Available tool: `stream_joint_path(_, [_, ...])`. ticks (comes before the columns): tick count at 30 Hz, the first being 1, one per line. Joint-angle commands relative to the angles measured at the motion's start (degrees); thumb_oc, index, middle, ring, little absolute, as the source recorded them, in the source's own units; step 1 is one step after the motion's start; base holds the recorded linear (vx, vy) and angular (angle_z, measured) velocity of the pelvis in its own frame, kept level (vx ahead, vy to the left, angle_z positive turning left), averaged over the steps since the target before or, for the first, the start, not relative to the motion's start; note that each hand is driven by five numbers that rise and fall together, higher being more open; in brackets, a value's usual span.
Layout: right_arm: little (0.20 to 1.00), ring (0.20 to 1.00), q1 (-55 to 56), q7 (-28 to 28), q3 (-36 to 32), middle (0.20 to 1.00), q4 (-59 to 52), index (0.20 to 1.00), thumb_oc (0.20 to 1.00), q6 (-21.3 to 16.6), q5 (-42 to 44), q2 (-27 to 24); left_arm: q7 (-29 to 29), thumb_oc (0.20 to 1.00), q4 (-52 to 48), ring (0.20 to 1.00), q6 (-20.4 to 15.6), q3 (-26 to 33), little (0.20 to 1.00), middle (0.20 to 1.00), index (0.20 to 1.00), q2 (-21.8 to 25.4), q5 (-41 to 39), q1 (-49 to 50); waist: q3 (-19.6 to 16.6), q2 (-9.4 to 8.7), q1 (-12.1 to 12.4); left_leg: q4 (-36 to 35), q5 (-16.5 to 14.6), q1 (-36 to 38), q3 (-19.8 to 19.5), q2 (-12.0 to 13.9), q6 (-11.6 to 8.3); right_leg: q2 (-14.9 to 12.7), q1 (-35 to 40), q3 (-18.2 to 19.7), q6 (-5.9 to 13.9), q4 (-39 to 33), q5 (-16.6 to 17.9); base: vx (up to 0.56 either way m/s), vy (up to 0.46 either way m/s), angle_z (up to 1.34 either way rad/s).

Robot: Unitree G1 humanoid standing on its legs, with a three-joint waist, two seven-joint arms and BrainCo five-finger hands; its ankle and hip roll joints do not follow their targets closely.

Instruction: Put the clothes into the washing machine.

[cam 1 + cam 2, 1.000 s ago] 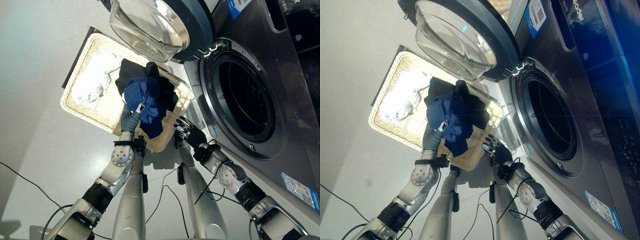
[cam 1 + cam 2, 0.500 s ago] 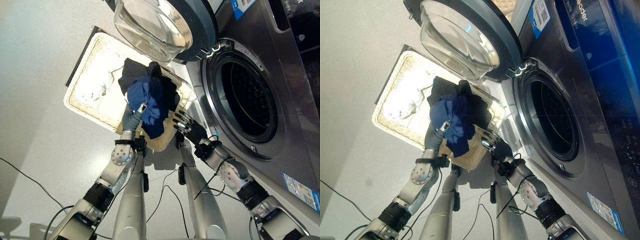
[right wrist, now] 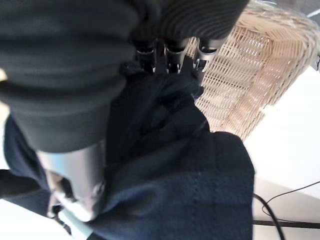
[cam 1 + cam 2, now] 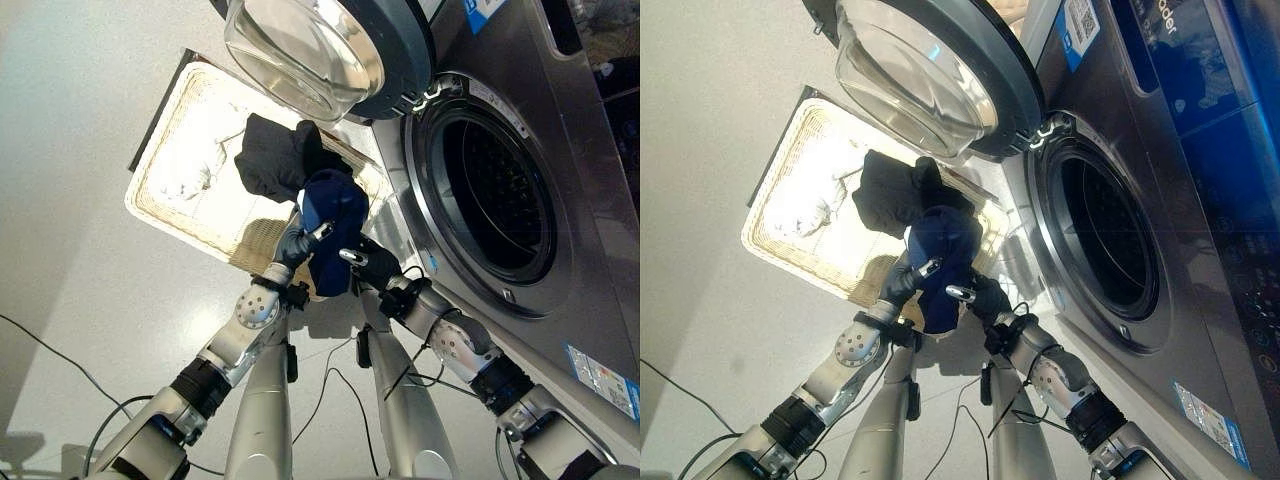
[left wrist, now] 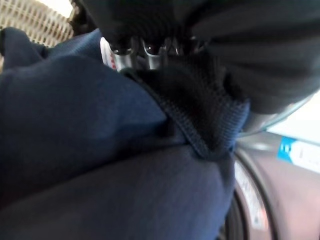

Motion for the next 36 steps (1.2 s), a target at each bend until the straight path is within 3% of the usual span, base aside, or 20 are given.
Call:
stream_joint_path(1, [1.000, 1.000, -0.32, 2.90, 3.21, 1.000, -3.10, 1.000, 1.000, 1.15, -0.24, 0.81, -3.86, 0.200, -4.96, 0.200, -3.98, -1.57, 0.200, 0.200, 0.200, -1.00, 2.31, -1.65, -0.66, 1.80, -1.86, 0.17, 4.60, -4.91, -1.46, -4.25, 4.08, 0.72, 0.09, -2.16, 3.34, 3.24, -0.37, 0.00, 0.000, 0.00])
stream_joint_path(6, [1.000, 1.000, -0.67, 4.23, 4.22, 1.000, -3.53, 1.000, 1.000, 1.73, 2.80, 0.61, -3.82, 0.200, -4.94, 0.200, -1.90, -3.56, 0.200, 0.200, 0.200, 0.01, 2.63, -3.60, -0.66, 1.27, -2.03, -0.62, 4.93, -4.79, -1.43, -4.05, 3.90, 0.80, 0.06, -2.23, 3.54, 2.58, 0.11, 0.00, -0.007, 0.00])
stream_joint_path(7, [0.922, 0.922, -0.69, 4.13, 4.29, 0.922, -3.59, 0.922, 0.922, 1.59, 3.01, 0.59, -3.89, 0.200, -4.85, 0.200, -1.87, -3.61, 0.200, 0.200, 0.200, 0.01, 2.59, -3.65, -0.66, 1.23, -2.06, -0.62, 4.92, -4.78, -1.42, -4.03, 3.89, 0.81, 0.06, -2.22, 3.54, 2.55, 0.13, -0.02, -0.030, 0.00])
stream_joint_path(8, [0.442, 0.442, -0.65, 3.63, 4.52, 0.442, -3.86, 0.442, 0.442, 0.99, 4.10, 0.43, -4.28, 0.200, -4.74, 0.200, -1.47, -3.73, 0.200, 0.200, 0.200, 0.14, 2.25, -3.80, -0.66, 1.12, -2.13, -0.60, 4.90, -4.75, -1.38, -4.00, 3.85, 0.84, 0.03, -2.16, 3.54, 2.51, 0.20, 0.00, 0.000, 0.00])
stream_joint_path(9, [0.200, 0.200, -0.58, 2.81, 4.58, 0.200, -3.89, 0.200, 0.200, -0.40, 5.37, 0.41, -4.80, 0.200, -4.72, 0.200, -0.86, -3.90, 0.200, 0.200, 0.200, 0.30, 1.67, -4.01, -0.66, 1.04, -2.23, -0.57, 4.90, -4.78, -1.33, -3.97, 3.82, 0.85, -0.07, -2.12, 3.55, 2.48, 0.32, 0.00, 0.000, 0.00])
stream_joint_path(16, [0.200, 0.200, -0.23, 2.71, 4.36, 0.200, -3.81, 0.200, 0.200, -3.46, 6.31, 0.91, -7.77, 0.200, -4.28, 0.200, 2.75, -5.06, 0.200, 0.200, 0.200, 0.39, -0.23, -4.19, -0.66, 0.93, -2.57, -0.70, 4.96, -4.81, -1.03, -4.02, 3.74, 0.85, -0.09, -2.02, 3.65, 1.73, 0.93, 0.00, 0.000, 0.00])
stream_joint_path(17, [0.200, 0.200, 0.09, 1.56, 4.21, 0.200, -4.14, 0.200, 0.200, -6.15, 6.31, 1.11, -8.66, 0.200, -4.11, 0.200, 4.29, -5.66, 0.200, 0.200, 0.200, 0.48, -2.38, -3.75, -0.66, 0.94, -2.72, -0.76, 5.02, -4.95, -0.88, -4.04, 3.73, 0.88, -0.23, -1.99, 3.74, 1.35, 1.24, 0.00, 0.000, 0.00])
stream_joint_path(22, [0.200, 0.200, 0.59, -0.69, 3.68, 0.200, -4.05, 0.200, 0.200, -10.91, 4.57, 1.54, -9.80, 0.200, -3.07, 0.200, 6.89, -6.11, 0.200, 0.200, 0.200, 0.09, -4.95, -2.40, -0.66, 1.16, -2.95, -0.88, 5.08, -5.36, -0.54, -4.05, 3.58, 0.86, -0.51, -1.85, 3.83, 0.64, 1.63, 0.00, -0.006, -0.02])
stream_joint_path(23, [0.200, 0.200, 0.80, -1.28, 3.57, 0.200, -4.04, 0.200, 0.200, -11.79, 4.33, 1.83, -9.60, 0.479, -2.97, 0.479, 7.79, -6.19, 0.479, 0.479, 0.479, -0.17, -4.51, -2.03, -0.66, 1.27, -3.00, -0.97, 5.15, -5.45, -0.58, -4.10, 3.63, 0.95, -0.62, -1.70, 3.83, 0.61, 1.68, 0.01, -0.017, -0.05])
stream_joint_path(24, [0.200, 0.200, 1.03, -1.78, 3.40, 0.200, -3.82, 0.200, 0.200, -13.01, 4.23, 2.06, -9.06, 1.000, -2.87, 1.000, 9.18, -6.33, 1.000, 1.000, 1.000, -0.31, -4.12, -1.63, -0.66, 1.42, -3.05, -0.97, 5.17, -5.66, -0.63, -4.15, 3.65, 0.98, -0.84, -1.56, 3.83, 0.63, 1.74, 0.01, -0.019, -0.04])
stream_joint_path(30, [0.200, 0.200, 1.35, -3.84, 2.82, 0.200, -3.23, 0.200, 0.200, -15.53, 4.20, 2.35, -8.63, 1.000, -2.02, 1.000, 10.91, -6.31, 1.000, 1.000, 1.000, -0.41, -3.66, -0.75, -0.66, 1.95, -3.11, -1.18, 5.34, -5.91, -0.58, -4.22, 3.64, 1.00, -1.15, -1.35, 3.84, 0.63, 1.76, 0.00, 0.002, -0.02])
stream_joint_path(31, [0.200, 0.200, 1.81, -4.92, 0.93, 0.200, -1.05, 0.200, 0.200, -19.08, 6.79, 2.61, -7.57, 1.000, -0.86, 1.000, 11.93, -5.81, 1.000, 1.000, 1.000, -0.27, -4.08, 0.64, -0.66, 3.03, -3.16, -0.91, 5.28, -6.40, -0.36, -4.39, 3.65, 0.82, -1.64, -1.17, 3.88, 0.70, 1.74, 0.00, 0.020, -0.06])
stream_joint_path(32, [0.200, 0.200, 1.82, -4.98, 0.29, 0.200, -0.24, 0.200, 0.200, -19.92, 7.48, 2.72, -6.35, 1.000, -0.67, 1.000, 11.66, -5.62, 1.000, 1.000, 1.000, -0.24, -4.18, 0.92, -0.66, 3.26, -3.11, -0.81, 5.23, -6.42, -0.28, -4.41, 3.66, 0.75, -1.61, -1.22, 3.87, 0.69, 1.72, 0.00, 0.025, -0.03])
stream_joint_path(36, [0.200, 0.200, 1.28, -5.98, -3.12, 0.200, 3.02, 0.200, 0.200, -24.95, 12.54, 2.84, 7.96, 1.000, 1.60, 1.000, 8.65, -2.66, 1.000, 1.000, 1.000, -0.40, -3.88, 2.09, -0.66, 4.17, -2.63, -0.67, 5.10, -6.15, -0.28, -4.39, 3.62, 0.42, -1.24, -1.50, 3.92, 0.86, 1.36, 0.00, 0.000, 0.00])
